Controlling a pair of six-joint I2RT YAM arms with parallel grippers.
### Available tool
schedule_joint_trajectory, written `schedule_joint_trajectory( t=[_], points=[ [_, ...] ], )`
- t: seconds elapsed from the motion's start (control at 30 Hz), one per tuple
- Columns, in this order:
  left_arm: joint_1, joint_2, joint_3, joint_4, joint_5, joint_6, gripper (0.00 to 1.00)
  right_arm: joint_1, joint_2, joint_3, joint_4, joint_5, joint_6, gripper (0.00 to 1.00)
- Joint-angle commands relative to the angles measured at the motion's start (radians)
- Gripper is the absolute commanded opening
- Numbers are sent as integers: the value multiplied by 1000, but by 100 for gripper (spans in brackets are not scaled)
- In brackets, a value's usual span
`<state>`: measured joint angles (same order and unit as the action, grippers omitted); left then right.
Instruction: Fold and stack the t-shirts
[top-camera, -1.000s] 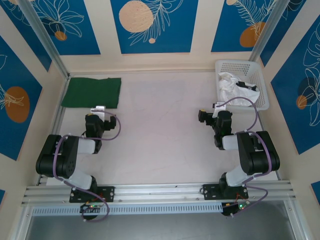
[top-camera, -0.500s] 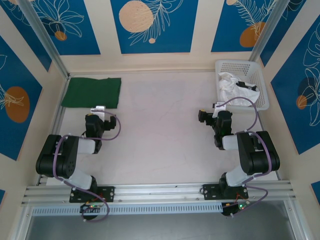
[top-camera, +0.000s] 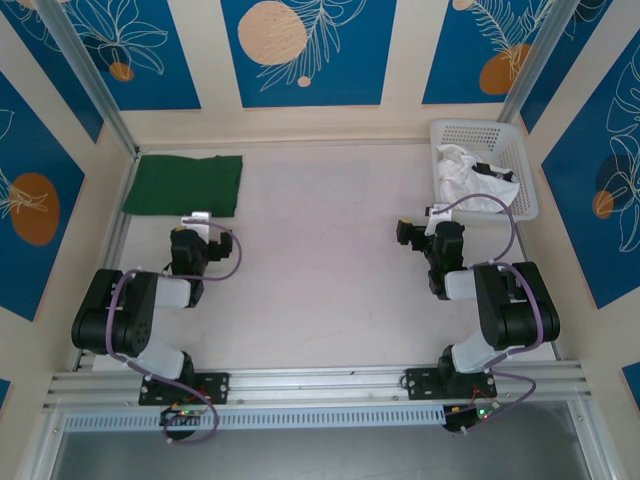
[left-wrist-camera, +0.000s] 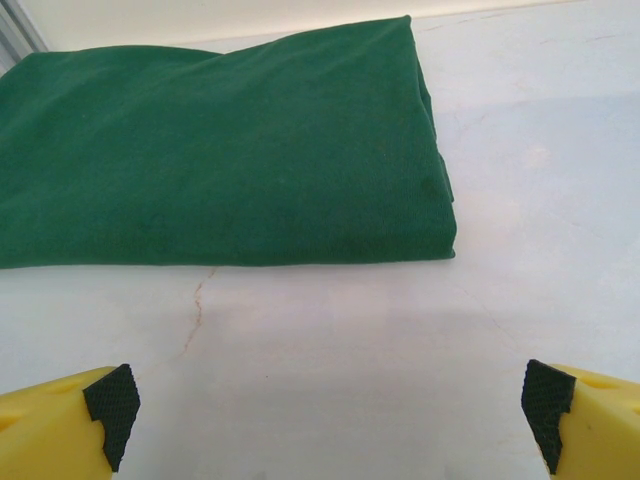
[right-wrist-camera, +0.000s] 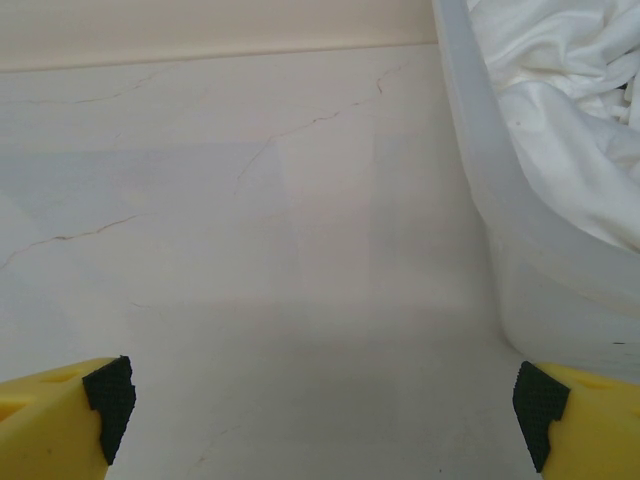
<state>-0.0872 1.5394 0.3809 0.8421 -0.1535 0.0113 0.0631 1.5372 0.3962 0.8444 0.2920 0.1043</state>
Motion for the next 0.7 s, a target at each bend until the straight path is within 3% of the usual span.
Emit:
schedule_joint_trajectory(
  t=[0.0, 0.13, 0.2, 0.33, 0.53, 0.67],
  points=[
    [3, -47, 36, -77, 24, 22, 100, -4, -14, -15, 40, 15, 8, 99],
    [-3, -182, 46, -206, -7, 15, 100, 38, -137, 16, -102, 87, -22, 99],
    [-9, -287, 47, -276, 9, 16, 100, 60, -255, 88, -312, 104, -40, 99],
    [-17, -526, 56, -389, 98, -32, 100, 83, -449, 104, -456, 68, 0, 99],
    [-19, -783, 56, -439, 159, -396, 100, 47, -750, 143, -865, 170, 361, 99],
    [-18, -828, 43, -476, 151, -556, 100, -29, -879, 191, -1056, 31, 487, 99]
  ],
)
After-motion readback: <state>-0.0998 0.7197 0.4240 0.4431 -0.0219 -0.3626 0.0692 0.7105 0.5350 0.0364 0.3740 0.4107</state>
